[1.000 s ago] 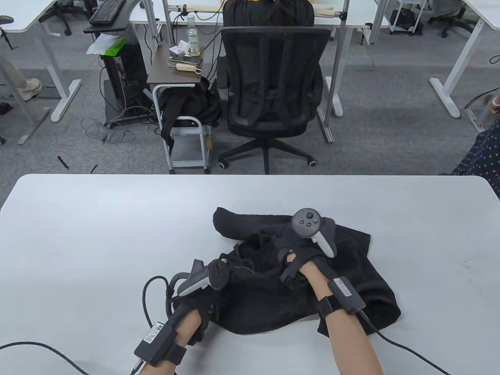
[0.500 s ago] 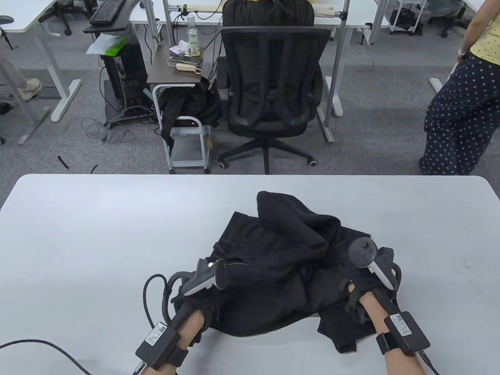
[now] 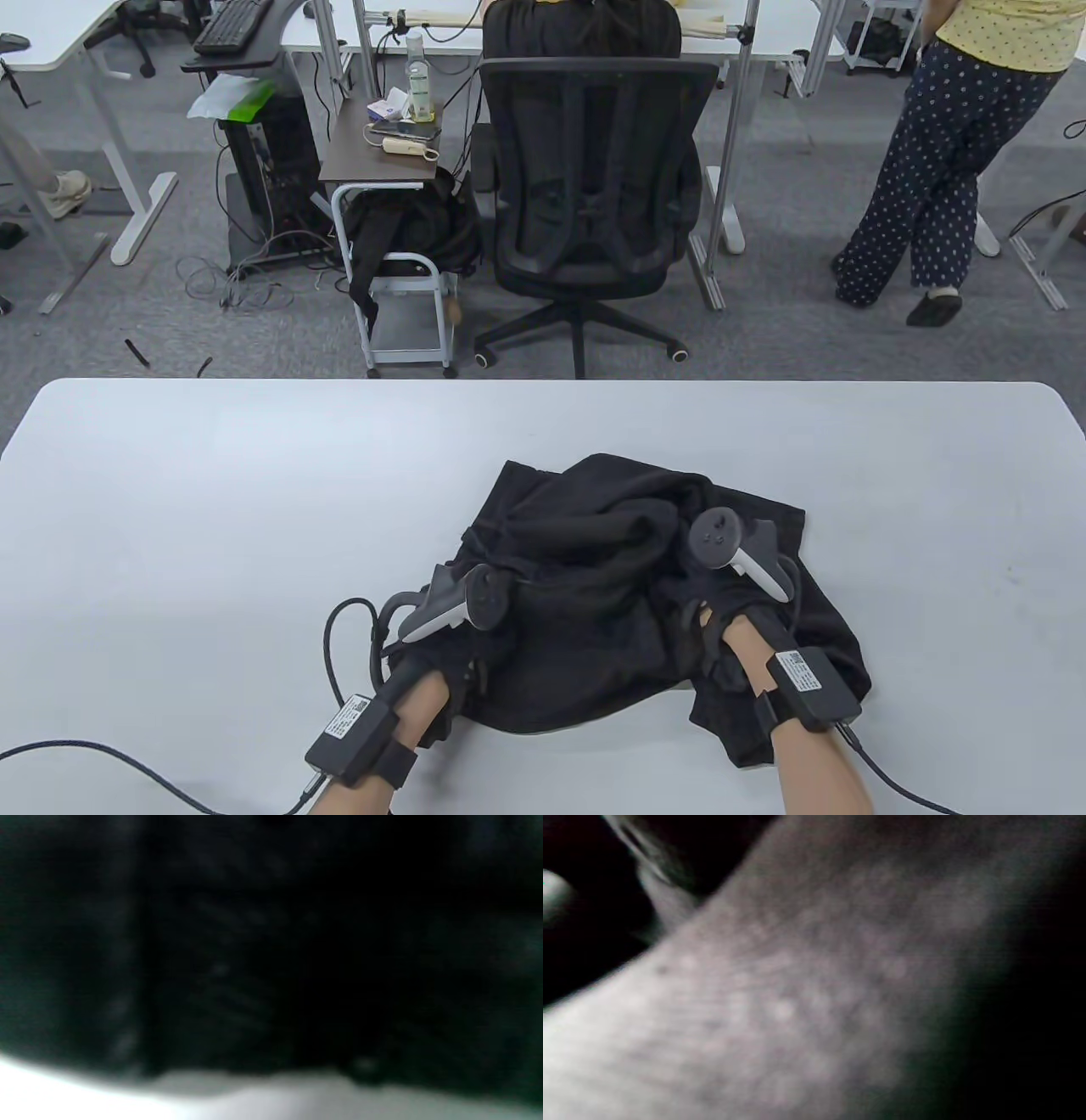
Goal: Fold trousers
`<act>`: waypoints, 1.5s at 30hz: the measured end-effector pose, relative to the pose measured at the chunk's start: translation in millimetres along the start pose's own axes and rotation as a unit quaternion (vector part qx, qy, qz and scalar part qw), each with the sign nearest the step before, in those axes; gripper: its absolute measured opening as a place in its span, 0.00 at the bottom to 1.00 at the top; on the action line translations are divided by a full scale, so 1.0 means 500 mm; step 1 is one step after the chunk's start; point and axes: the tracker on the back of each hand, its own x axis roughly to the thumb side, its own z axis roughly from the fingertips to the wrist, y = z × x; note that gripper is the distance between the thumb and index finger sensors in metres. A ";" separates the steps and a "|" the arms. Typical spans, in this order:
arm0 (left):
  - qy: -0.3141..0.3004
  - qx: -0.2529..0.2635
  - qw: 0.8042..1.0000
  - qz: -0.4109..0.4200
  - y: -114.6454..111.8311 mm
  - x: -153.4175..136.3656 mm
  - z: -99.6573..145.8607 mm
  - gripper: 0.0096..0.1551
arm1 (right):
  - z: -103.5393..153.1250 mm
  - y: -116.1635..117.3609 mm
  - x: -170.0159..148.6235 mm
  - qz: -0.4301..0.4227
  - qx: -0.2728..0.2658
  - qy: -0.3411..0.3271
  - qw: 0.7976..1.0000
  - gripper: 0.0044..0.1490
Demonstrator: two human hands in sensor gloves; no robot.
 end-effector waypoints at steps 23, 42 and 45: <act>0.174 -0.032 0.984 -0.010 0.044 -0.115 0.047 0.44 | 0.068 -0.079 -0.261 0.031 -0.007 0.245 0.969 0.51; 0.051 0.012 0.998 -0.031 0.026 0.006 0.036 0.46 | 0.047 -0.005 -0.132 0.010 0.030 0.102 0.994 0.52; 0.075 -0.035 0.996 0.029 0.004 -0.031 0.012 0.46 | 0.049 -0.016 -0.143 -0.044 0.012 0.080 0.996 0.50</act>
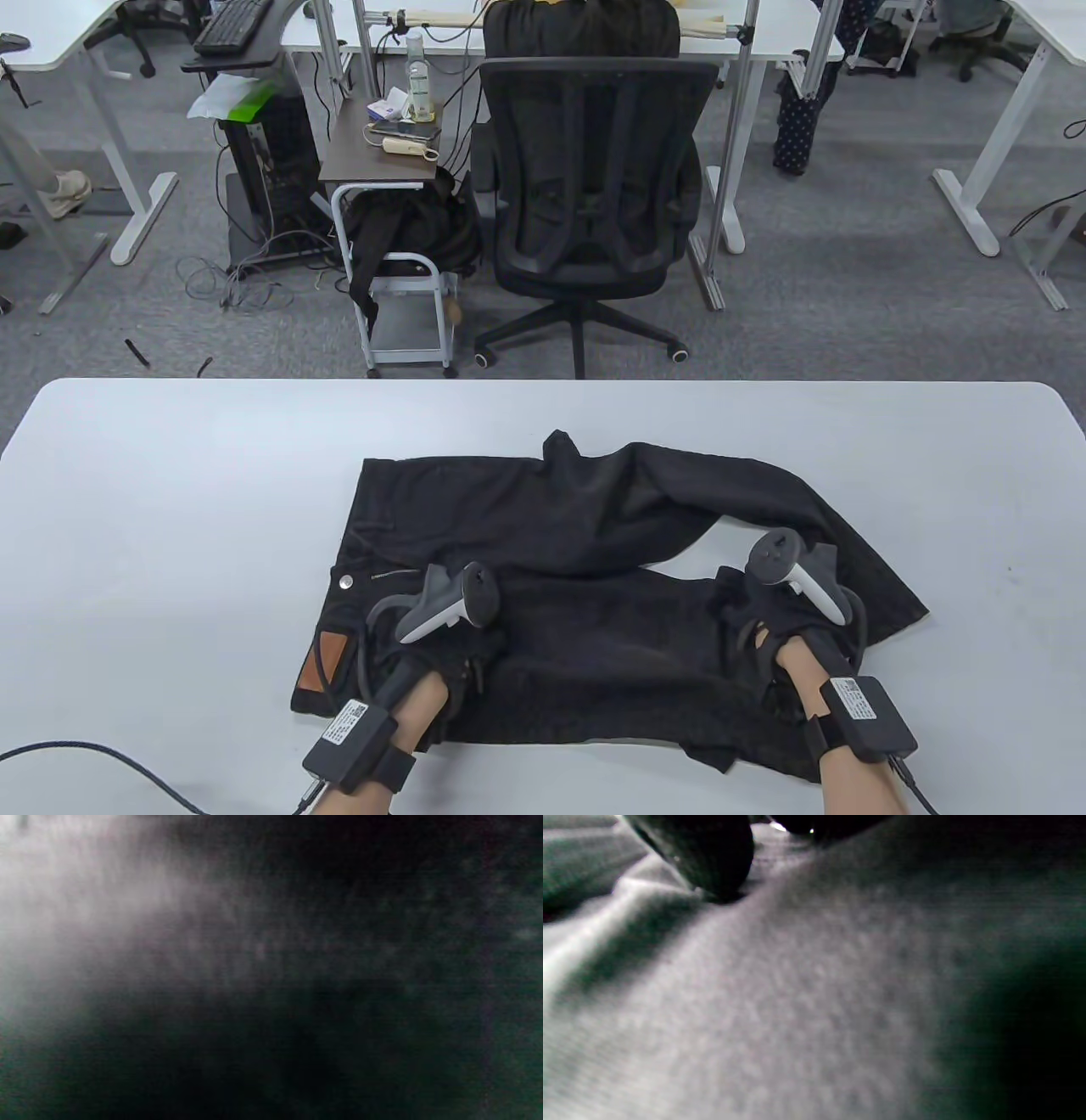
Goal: Fold trousers
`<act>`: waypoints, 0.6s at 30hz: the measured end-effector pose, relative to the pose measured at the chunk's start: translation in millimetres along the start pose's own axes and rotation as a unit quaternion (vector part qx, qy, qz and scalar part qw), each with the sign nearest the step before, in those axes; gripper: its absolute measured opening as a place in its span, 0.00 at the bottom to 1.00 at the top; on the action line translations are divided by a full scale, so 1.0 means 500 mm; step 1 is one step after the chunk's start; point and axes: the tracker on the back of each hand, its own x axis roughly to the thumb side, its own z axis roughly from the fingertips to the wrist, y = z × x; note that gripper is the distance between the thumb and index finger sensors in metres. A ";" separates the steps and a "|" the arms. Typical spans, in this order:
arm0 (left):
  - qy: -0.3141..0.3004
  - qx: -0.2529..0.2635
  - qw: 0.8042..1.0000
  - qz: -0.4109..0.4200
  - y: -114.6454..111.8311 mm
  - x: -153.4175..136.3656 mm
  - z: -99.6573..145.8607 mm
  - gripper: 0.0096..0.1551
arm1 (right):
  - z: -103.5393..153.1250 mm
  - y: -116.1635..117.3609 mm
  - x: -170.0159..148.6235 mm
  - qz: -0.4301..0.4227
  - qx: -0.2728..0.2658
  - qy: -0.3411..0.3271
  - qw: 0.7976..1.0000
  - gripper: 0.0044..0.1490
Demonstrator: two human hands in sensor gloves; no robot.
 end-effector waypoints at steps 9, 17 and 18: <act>0.079 0.024 0.995 0.059 0.025 -0.129 -0.010 0.44 | 0.033 -0.039 -0.048 -0.021 -0.047 0.020 0.998 0.57; 0.113 0.037 0.982 0.145 0.041 -0.219 0.011 0.41 | 0.011 -0.012 -0.054 -0.034 0.001 0.036 0.999 0.58; 0.119 0.041 0.982 0.139 0.041 -0.225 0.013 0.41 | 0.001 -0.013 -0.059 -0.039 -0.003 0.044 0.998 0.57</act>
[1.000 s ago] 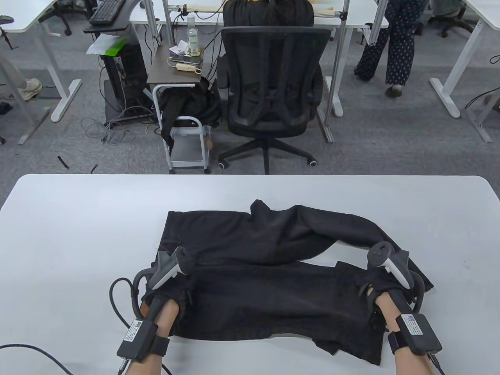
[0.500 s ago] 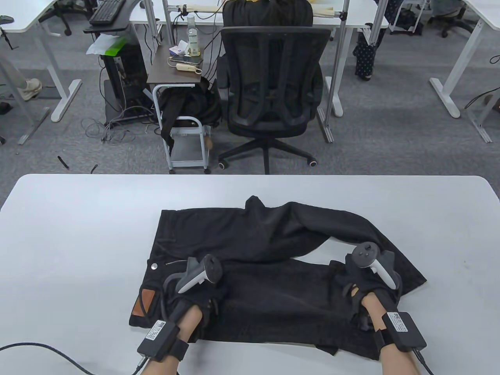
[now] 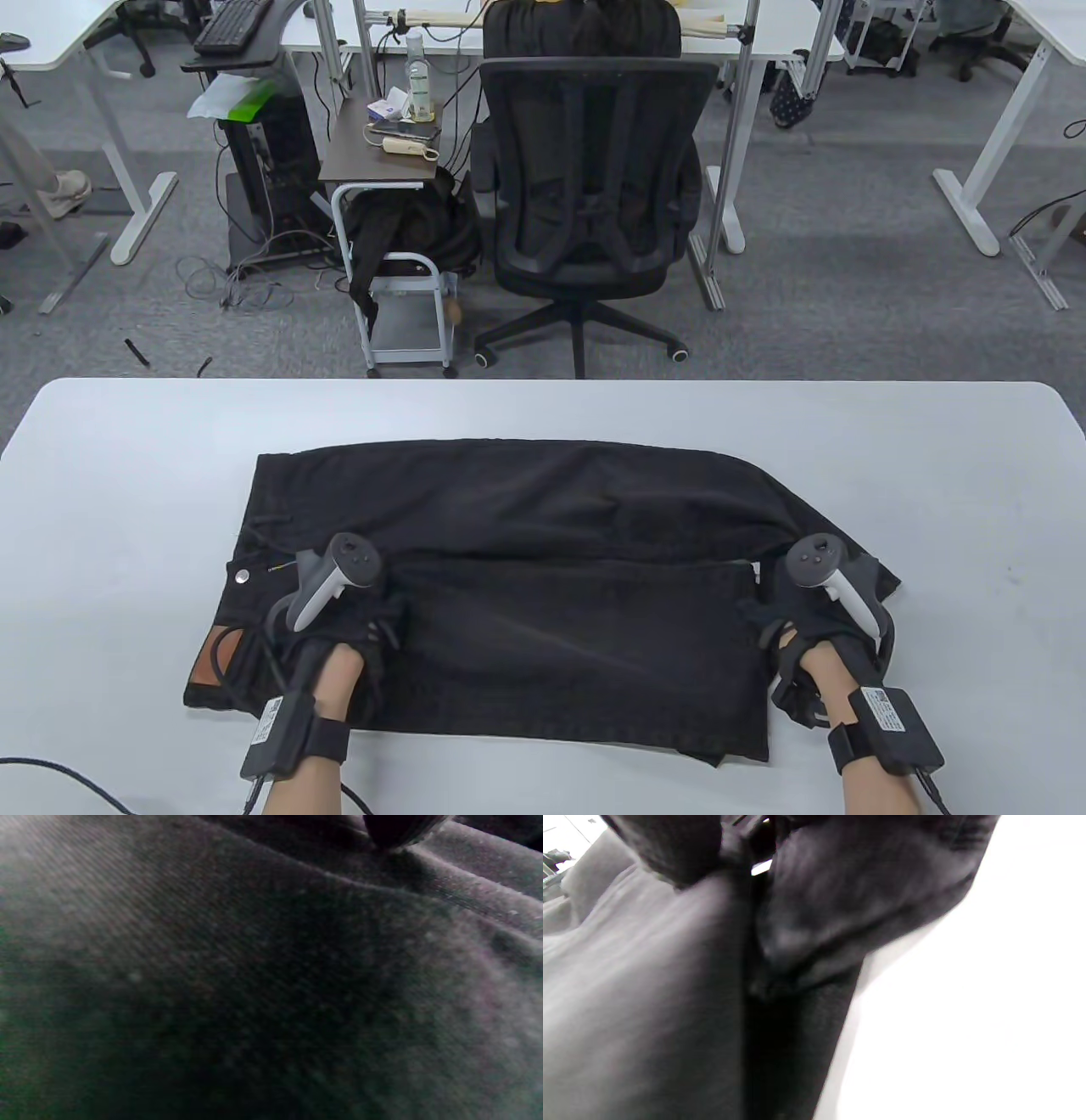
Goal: Fold trousers
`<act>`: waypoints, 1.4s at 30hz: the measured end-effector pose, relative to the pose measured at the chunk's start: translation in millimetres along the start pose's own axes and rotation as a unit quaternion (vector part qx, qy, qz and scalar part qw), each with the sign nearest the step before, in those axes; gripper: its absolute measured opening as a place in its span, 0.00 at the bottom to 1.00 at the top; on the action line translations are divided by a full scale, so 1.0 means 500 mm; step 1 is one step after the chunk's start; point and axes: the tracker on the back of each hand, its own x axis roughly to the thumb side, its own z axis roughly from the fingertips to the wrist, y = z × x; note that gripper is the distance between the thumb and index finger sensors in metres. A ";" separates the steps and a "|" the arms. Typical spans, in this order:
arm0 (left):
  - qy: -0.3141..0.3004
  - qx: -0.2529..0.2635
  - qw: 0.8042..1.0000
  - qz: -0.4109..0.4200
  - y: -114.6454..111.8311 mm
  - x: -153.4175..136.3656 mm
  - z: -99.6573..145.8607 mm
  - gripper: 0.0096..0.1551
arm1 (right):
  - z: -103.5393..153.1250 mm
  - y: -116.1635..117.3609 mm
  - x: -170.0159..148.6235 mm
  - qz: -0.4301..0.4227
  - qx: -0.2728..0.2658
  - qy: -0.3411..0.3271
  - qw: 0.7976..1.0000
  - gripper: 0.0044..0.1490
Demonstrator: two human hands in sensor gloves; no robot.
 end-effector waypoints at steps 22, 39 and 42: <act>-0.078 0.038 0.996 -0.021 -0.004 0.075 0.034 0.43 | 0.000 0.046 0.125 0.050 0.024 -0.064 0.996 0.55; -0.009 0.027 1.000 0.011 -0.008 0.001 -0.013 0.45 | -0.032 -0.006 0.119 0.041 -0.087 -0.045 0.994 0.38; -0.007 0.029 0.999 0.012 -0.006 -0.004 -0.018 0.45 | -0.016 -0.008 0.101 0.105 -0.097 -0.038 0.989 0.37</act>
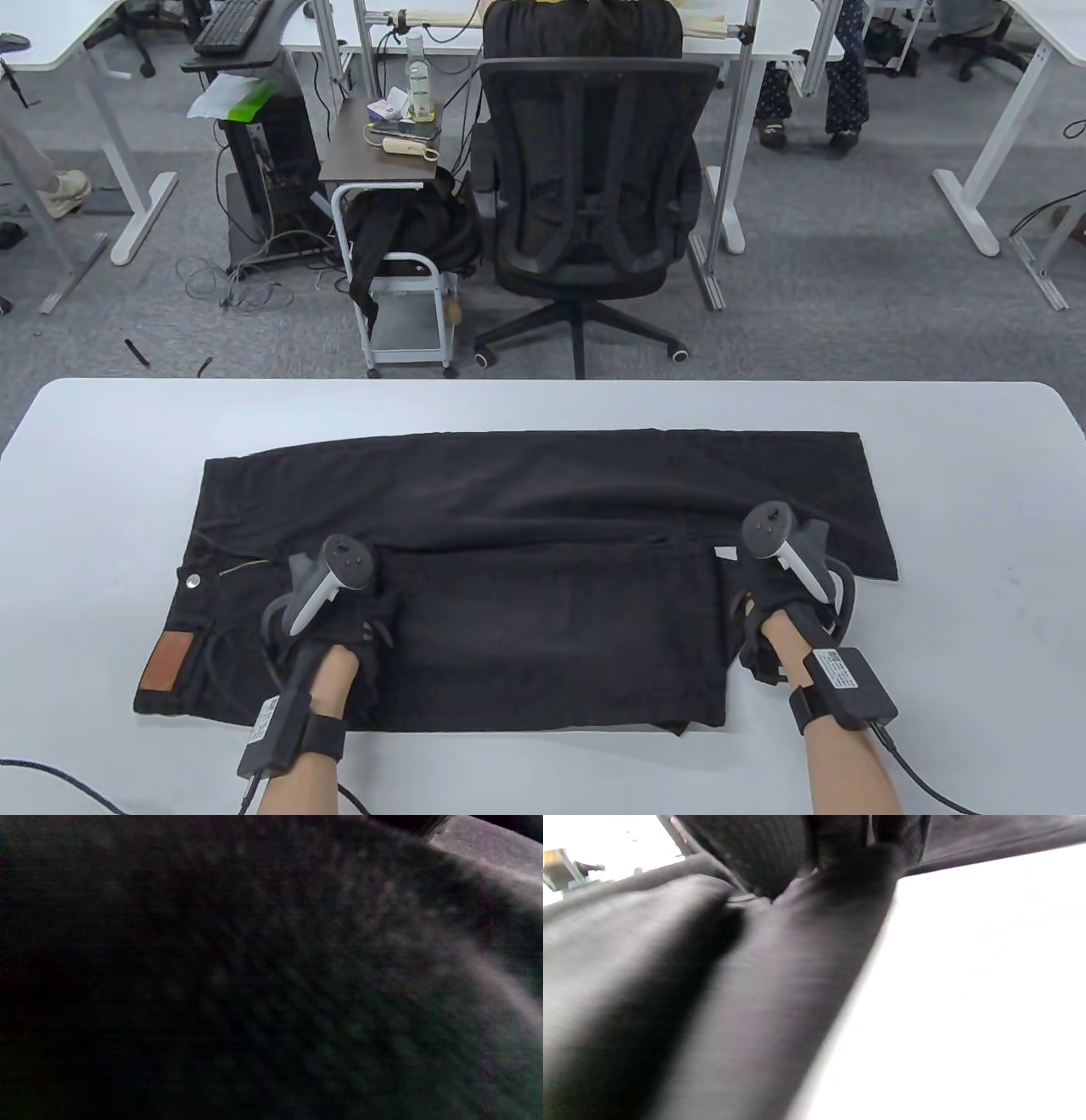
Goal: Fold trousers
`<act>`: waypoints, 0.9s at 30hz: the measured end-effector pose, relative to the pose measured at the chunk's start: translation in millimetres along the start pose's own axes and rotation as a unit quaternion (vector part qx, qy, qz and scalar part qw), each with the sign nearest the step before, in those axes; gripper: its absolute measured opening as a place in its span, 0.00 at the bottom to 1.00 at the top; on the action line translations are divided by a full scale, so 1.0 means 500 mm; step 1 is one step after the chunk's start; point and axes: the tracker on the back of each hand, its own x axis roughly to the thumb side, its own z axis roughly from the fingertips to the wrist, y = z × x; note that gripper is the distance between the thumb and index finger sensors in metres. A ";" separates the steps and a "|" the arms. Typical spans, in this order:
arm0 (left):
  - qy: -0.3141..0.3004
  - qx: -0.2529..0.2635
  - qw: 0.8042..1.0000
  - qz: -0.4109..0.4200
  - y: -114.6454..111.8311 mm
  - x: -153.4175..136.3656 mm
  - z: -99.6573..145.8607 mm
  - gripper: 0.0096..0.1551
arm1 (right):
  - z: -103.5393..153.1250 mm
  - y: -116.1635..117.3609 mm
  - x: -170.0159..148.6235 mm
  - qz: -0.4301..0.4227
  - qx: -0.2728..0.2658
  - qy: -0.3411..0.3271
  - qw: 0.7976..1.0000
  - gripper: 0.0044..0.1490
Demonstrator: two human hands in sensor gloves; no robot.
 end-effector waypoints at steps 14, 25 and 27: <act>-0.001 -0.002 1.000 0.007 -0.002 0.002 -0.003 0.45 | 0.066 -0.106 -0.077 -0.047 -0.036 0.013 0.998 0.33; -0.003 -0.004 1.000 0.012 0.000 0.000 0.000 0.45 | 0.129 -0.255 -0.222 -0.116 -0.209 0.156 0.958 0.38; -0.003 -0.004 1.000 0.013 0.001 0.000 0.001 0.45 | 0.132 -0.244 -0.224 -0.139 -0.237 0.153 0.949 0.40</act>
